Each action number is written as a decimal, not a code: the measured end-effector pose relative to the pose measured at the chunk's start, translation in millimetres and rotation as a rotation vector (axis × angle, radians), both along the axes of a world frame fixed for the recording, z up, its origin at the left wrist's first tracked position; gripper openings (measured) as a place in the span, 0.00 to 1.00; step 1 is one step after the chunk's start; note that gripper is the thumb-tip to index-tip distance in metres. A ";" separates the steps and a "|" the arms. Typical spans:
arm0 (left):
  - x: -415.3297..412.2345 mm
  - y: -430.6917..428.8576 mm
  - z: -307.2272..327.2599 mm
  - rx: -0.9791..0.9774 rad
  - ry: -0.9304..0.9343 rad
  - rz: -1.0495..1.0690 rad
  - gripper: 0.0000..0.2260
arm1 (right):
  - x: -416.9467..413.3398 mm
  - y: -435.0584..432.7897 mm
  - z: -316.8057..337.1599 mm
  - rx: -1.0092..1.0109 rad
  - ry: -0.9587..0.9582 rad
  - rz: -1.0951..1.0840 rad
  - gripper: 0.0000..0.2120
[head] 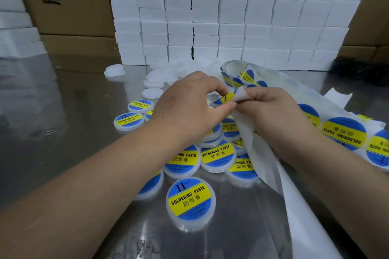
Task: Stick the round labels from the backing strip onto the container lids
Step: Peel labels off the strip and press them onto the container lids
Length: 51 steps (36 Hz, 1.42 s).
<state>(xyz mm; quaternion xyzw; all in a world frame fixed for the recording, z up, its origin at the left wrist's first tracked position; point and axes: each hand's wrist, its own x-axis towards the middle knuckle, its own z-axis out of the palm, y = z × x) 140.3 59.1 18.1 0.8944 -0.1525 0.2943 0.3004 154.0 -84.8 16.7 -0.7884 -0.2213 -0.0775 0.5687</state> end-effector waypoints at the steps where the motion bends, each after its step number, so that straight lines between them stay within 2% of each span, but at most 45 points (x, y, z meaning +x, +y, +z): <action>1: 0.5 -0.2 -0.1 0.004 0.001 -0.002 0.05 | -0.7 0.5 0.6 0.002 0.011 -0.010 0.20; 6: 1.9 1.7 1.5 -0.124 0.002 0.023 0.05 | -3.4 0.7 2.7 0.005 0.012 -0.051 0.22; 10: 5.7 5.5 2.2 -0.218 -0.015 0.109 0.06 | 0.9 -1.5 -2.2 -0.080 -0.013 -0.108 0.08; 15: 16.0 18.8 6.2 -0.497 -0.011 0.233 0.10 | 6.9 -5.0 -4.2 -0.065 -0.051 -0.156 0.12; 18: 21.1 25.4 5.4 -0.604 -0.007 0.269 0.12 | 6.6 -3.5 -2.3 -0.084 -0.085 -0.215 0.03; 21: 22.7 28.8 6.9 -0.678 -0.019 0.285 0.14 | 8.5 -6.0 -2.9 -0.106 -0.139 -0.289 0.17; 23: 22.0 28.7 8.0 -0.668 -0.020 0.290 0.14 | 7.7 -8.1 -2.4 -0.117 -0.181 -0.319 0.25; 26: 18.5 22.3 5.1 -0.549 -0.025 0.287 0.13 | 8.2 -10.5 -3.3 -0.149 -0.243 -0.397 0.34; 29: 13.2 15.3 1.1 -0.423 -0.062 0.283 0.12 | 8.2 -13.9 -1.4 -0.192 -0.375 -0.466 0.33; 32: 11.9 14.9 -0.5 -0.411 -0.068 0.268 0.11 | 6.6 -10.8 2.1 -0.148 -0.488 -0.384 0.27; 38: 11.1 15.6 0.5 -0.424 -0.082 0.255 0.11 | 3.5 -3.4 -4.1 -0.156 -0.258 -0.231 0.21; 41: 9.4 15.0 0.5 -0.398 -0.111 0.235 0.10 | 3.1 -2.9 -0.7 -0.007 -0.102 -0.189 0.11; 42: 9.4 15.1 0.5 -0.396 -0.122 0.227 0.09 | 3.1 -3.2 0.5 0.054 -0.045 -0.175 0.10; 47: 8.3 13.4 -0.4 -0.348 -0.181 0.213 0.10 | 4.7 -5.8 3.5 0.137 0.094 -0.184 0.22; 51: 6.4 12.9 0.5 -0.280 -0.251 0.182 0.10 | 4.9 -3.7 3.9 0.159 0.126 -0.176 0.21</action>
